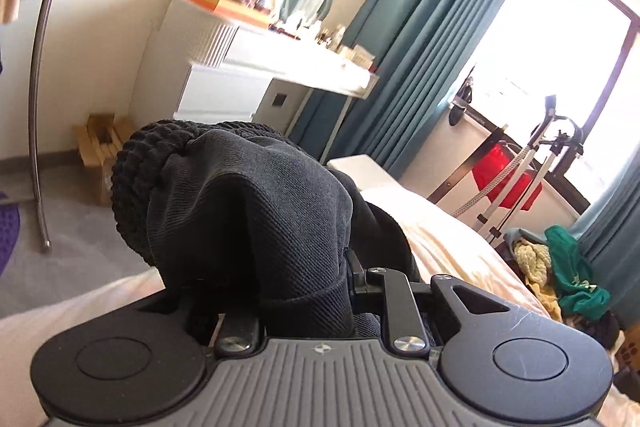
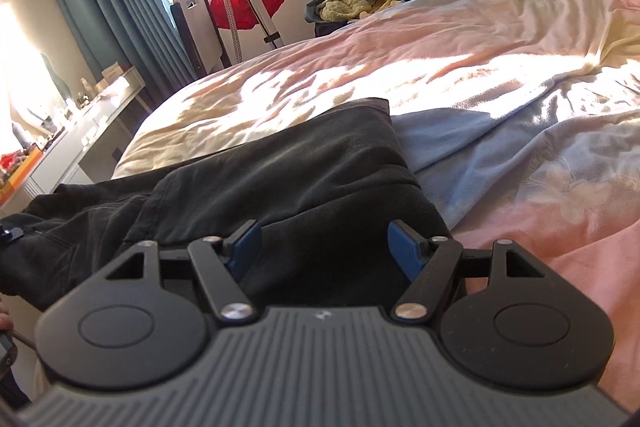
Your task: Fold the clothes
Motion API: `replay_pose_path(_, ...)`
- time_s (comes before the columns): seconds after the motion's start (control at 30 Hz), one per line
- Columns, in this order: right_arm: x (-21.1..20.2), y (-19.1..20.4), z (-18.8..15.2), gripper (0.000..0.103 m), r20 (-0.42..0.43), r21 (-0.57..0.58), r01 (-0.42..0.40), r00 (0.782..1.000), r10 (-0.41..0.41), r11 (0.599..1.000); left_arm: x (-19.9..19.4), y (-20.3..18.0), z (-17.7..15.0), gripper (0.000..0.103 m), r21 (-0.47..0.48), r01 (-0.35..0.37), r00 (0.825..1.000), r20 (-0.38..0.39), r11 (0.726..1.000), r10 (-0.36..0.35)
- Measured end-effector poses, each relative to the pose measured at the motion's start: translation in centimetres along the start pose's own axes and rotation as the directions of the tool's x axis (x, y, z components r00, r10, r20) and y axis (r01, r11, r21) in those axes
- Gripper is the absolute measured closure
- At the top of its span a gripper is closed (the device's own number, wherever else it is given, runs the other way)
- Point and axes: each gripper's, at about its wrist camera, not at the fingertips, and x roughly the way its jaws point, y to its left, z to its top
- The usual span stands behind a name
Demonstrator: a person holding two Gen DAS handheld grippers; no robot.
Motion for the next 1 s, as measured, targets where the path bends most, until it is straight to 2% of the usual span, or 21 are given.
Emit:
replay_pose_path(0.17,-1.2,-2.4,1.4,0.031,0.049,0.083,-0.012,0.999,0.008,0.996,-5.3,-8.6,-0.8,0.082,0.192,0.013,0.986,0.163,0.981,-0.045)
replay_pose_path(0.33,-2.4,-5.5,3.0,0.03,0.104,0.193,-0.005,0.994,-0.015,0.981,-11.9,-19.3,-4.4,0.082,0.39,0.077,0.941,0.277,0.917,-0.197)
replay_pose_path(0.43,-3.0,-7.4,3.6,0.029,0.132,0.247,0.004,0.991,-0.037,0.969,-15.5,-25.2,-9.7,0.082,0.517,0.13,0.908,0.282,0.846,-0.311)
replay_pose_path(0.53,-3.4,-9.0,4.0,0.029,0.148,0.295,0.01,0.987,-0.056,0.955,-16.8,-29.8,-15.9,0.082,0.628,0.167,0.89,0.236,0.76,-0.391)
replay_pose_path(0.6,-3.6,-10.1,4.2,0.029,0.158,0.326,0.013,0.985,-0.068,0.945,-17.1,-32.1,-19.9,0.082,0.685,0.191,0.89,0.181,0.703,-0.418)
replay_pose_path(0.7,-3.9,-11.7,4.2,0.029,0.173,0.374,0.017,0.981,-0.087,0.927,-15.5,-34.6,-26.1,0.082,0.755,0.235,0.909,0.051,0.612,-0.413)
replay_pose_path(0.77,-4.0,-12.7,4.1,0.029,0.178,0.41,0.019,0.979,-0.1,0.912,-14.7,-35.7,-29.9,0.082,0.8,0.261,0.917,-0.031,0.54,-0.397)
replay_pose_path(0.83,-3.8,-13.5,4.0,0.029,0.176,0.441,0.008,0.98,-0.095,0.897,-14.9,-36.7,-33.0,0.082,0.843,0.246,0.922,-0.051,0.478,-0.384)
replay_pose_path(0.9,-3.4,-13.8,3.9,0.029,0.164,0.457,-0.009,0.984,-0.074,0.889,-15.5,-37.0,-34.8,0.081,0.874,0.201,0.923,-0.018,0.442,-0.384)
replay_pose_path(1.0,-2.5,-13.8,3.8,0.029,0.142,0.468,-0.037,0.989,-0.034,0.883,-14.6,-35.4,-34.6,0.073,0.881,0.212,0.92,-0.035,0.422,-0.39)
